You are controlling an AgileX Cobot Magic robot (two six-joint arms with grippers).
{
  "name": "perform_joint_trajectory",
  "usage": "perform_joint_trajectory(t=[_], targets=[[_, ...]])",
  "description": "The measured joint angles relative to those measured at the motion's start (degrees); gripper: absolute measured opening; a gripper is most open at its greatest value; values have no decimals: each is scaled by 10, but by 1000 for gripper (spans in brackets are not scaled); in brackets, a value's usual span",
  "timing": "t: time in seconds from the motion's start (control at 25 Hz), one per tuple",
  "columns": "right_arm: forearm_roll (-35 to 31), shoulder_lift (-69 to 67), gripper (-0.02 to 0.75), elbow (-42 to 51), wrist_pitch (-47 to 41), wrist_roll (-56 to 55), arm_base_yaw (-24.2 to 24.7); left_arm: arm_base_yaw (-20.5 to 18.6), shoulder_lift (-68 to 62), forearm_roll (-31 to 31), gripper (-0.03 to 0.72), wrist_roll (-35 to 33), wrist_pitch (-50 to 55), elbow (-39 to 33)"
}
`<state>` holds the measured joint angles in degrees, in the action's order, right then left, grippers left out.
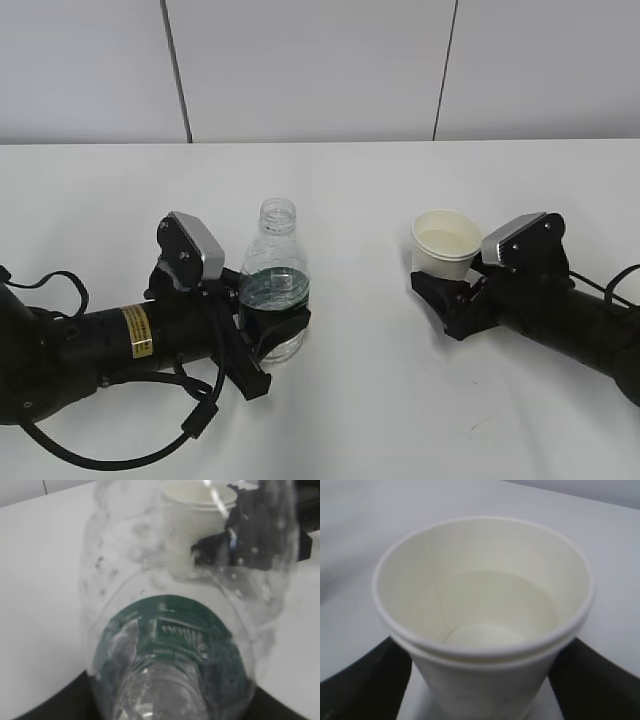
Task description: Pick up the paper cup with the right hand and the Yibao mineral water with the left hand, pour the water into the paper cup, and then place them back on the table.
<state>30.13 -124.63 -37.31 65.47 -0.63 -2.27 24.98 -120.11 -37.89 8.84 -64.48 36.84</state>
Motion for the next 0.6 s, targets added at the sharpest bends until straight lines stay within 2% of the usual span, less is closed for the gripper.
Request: perform_joint_trajectory(t=[0.12, 0.4, 0.6], targets=[[-13, 0, 649, 8, 0, 0, 0, 0, 0, -4, 333, 0, 0, 0], [-20, 0, 648, 11, 0, -1, 0, 0, 0, -17, 394, 11, 0, 0], [-20, 0, 646, 11, 1, -1, 0, 0, 0, -18, 482, 29, -7, 0]])
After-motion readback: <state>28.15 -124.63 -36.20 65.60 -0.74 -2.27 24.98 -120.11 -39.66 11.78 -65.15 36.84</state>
